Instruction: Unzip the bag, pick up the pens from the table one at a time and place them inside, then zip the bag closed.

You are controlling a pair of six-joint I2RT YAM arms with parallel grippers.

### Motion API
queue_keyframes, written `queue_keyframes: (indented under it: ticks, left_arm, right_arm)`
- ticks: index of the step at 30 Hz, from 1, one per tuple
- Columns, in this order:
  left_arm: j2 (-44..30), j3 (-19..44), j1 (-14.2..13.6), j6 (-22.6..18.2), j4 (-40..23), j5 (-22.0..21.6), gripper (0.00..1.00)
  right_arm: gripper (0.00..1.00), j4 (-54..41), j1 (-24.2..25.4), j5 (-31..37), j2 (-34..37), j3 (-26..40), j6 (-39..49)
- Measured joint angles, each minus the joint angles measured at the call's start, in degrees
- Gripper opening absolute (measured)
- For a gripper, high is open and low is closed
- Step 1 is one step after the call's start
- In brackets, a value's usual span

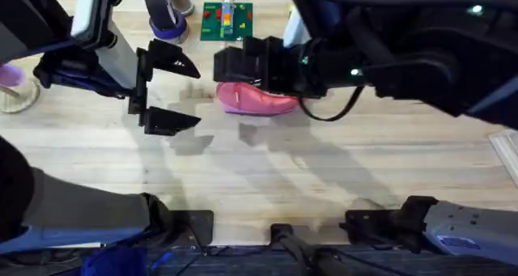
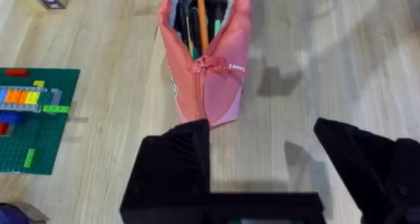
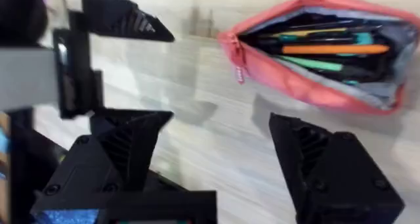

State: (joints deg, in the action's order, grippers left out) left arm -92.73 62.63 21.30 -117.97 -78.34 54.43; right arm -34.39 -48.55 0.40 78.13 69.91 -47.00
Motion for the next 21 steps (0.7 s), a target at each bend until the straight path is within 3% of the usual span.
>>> queue_keyframes:
  ticks: [8,14,21]
  left_arm:
    - [0.0,0.0,0.0,0.0,0.1,0.0,0.993]
    - [0.0,0.0,0.0,0.0,0.1,0.0,0.992]
    - [0.0,0.0,0.0,0.0,0.1,0.0,0.993]
  right_arm:
    - [0.997,3.2,-5.4,7.3,7.6,0.0,-11.2]
    - [0.997,6.6,-8.9,14.4,12.0,0.0,-13.0]
    - [0.997,9.8,-9.3,18.9,15.0,0.0,-13.5]
